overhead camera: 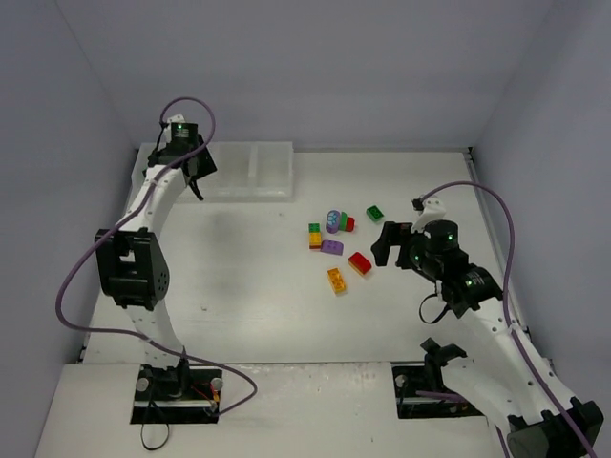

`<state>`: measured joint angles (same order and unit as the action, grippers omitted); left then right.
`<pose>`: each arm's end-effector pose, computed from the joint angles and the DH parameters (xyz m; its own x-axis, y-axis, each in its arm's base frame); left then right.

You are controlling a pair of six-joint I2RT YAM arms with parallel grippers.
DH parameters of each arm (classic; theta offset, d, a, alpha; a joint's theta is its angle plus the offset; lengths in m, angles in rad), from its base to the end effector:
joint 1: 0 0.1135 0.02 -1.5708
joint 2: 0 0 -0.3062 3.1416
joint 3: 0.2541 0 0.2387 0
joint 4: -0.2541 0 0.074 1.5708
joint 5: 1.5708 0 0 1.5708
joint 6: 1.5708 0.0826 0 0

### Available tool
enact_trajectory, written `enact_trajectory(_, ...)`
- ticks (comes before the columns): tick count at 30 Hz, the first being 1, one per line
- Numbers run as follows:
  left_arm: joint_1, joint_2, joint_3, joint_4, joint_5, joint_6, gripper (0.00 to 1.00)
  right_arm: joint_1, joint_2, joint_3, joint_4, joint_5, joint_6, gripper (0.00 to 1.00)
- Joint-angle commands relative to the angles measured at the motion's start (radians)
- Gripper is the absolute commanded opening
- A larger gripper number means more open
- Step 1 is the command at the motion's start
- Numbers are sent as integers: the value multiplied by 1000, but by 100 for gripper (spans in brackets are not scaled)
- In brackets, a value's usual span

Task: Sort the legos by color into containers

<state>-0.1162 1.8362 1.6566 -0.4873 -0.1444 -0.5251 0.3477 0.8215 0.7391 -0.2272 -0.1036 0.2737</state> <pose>0.4590 -0.0416 0.3304 -0.5328 -0.4372 -0.7245 -0.3059 0.8978 -0.3169 0.1808 0.0746 0.3309 -0.3924 0.1437 -0.9085 -0.3380 0.8961 0.2878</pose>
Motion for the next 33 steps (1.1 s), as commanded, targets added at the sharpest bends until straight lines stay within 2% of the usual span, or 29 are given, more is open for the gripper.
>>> enact_trajectory(1,47,98,113,90,-18,-15,2,5,24,54,78,36,18,99)
enact_trajectory(6,95,260,332,112,-30,-45,8,5,45,62,84,62,32,100)
enact_trajectory(7,102,309,357,113,-30,-52,14,5,48,63,85,67,38,99)
enact_trajectory(9,110,351,426,112,-30,-55,20,5,50,65,85,70,44,100)
enact_trajectory(13,112,425,502,108,-23,-53,45,5,47,63,85,79,58,99)
enact_trajectory(14,112,428,509,108,-23,-50,55,5,47,63,85,79,59,99)
enact_trajectory(17,112,429,528,110,-14,-36,73,5,47,62,85,81,58,100)
enact_trajectory(18,112,423,529,113,-4,-30,75,5,47,60,85,81,56,99)
enact_trajectory(25,101,321,470,110,54,57,80,5,57,69,86,70,22,100)
enact_trajectory(30,12,175,295,87,140,167,80,5,42,69,86,58,12,100)
enact_trajectory(33,-106,56,176,44,209,246,80,5,25,60,86,48,12,100)
